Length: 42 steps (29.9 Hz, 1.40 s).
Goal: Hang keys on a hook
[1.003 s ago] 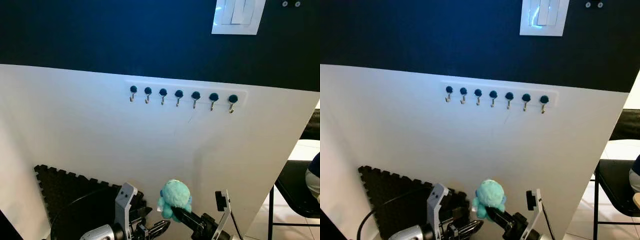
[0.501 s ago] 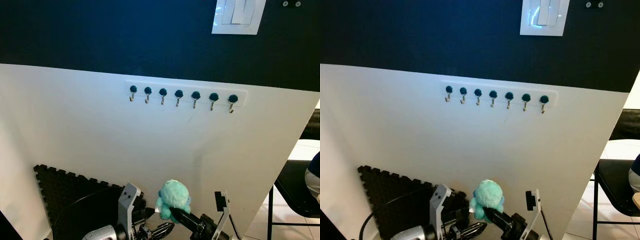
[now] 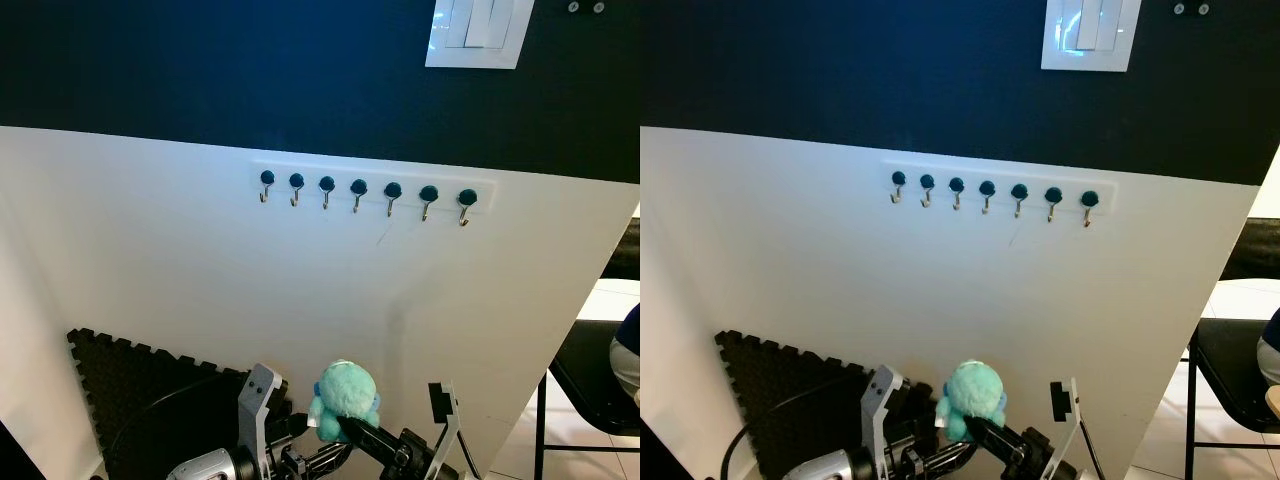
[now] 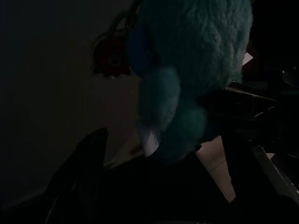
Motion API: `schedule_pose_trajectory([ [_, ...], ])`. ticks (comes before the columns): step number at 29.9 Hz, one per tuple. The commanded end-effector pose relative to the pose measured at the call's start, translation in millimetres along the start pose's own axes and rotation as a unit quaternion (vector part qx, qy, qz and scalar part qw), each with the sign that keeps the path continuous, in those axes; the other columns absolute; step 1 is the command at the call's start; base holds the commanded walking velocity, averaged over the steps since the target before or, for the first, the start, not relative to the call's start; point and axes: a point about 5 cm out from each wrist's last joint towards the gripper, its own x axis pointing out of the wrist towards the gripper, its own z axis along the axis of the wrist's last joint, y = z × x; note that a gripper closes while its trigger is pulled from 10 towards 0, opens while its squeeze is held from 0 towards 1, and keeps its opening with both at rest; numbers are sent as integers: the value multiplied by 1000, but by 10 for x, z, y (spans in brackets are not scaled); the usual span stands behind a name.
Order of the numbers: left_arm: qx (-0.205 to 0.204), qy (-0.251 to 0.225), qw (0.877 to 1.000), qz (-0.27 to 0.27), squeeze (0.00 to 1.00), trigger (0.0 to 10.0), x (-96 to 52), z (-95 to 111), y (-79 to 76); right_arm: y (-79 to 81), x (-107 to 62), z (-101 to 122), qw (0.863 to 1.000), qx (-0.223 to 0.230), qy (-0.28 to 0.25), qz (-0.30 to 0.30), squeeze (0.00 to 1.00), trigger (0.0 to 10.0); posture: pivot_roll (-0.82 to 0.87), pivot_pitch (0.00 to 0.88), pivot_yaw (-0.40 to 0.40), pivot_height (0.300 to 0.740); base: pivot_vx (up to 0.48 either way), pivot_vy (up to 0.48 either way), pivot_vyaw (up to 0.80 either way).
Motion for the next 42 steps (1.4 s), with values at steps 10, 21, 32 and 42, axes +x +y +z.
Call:
schedule_pose_trajectory([
  [10, -23, -29, 999, -24, 0, 0, 11, 77, -58, 19, -33, -82, 1000, 9, 19, 4, 0, 0, 70, 23, 2, 740, 0, 0, 0],
  [21, -33, -29, 998, -35, 0, 0, 8, 73, -76, 21, -37, -97, 1000, 10, 22, 5, 0, 0, 68, 20, 0, 740, 0, 0, 0],
  [32, -42, -32, 998, -39, 0, 0, 0, 74, -81, 20, -31, -89, 1000, 5, 25, 6, 0, 0, 68, 19, -2, 740, 0, 0, 0],
  [42, -30, -59, 997, -27, 0, 0, -4, 139, -31, 23, -23, -33, 1000, 17, 5, 11, 1000, 10000, 65, 21, 2, 740, 0, 0, 0],
])
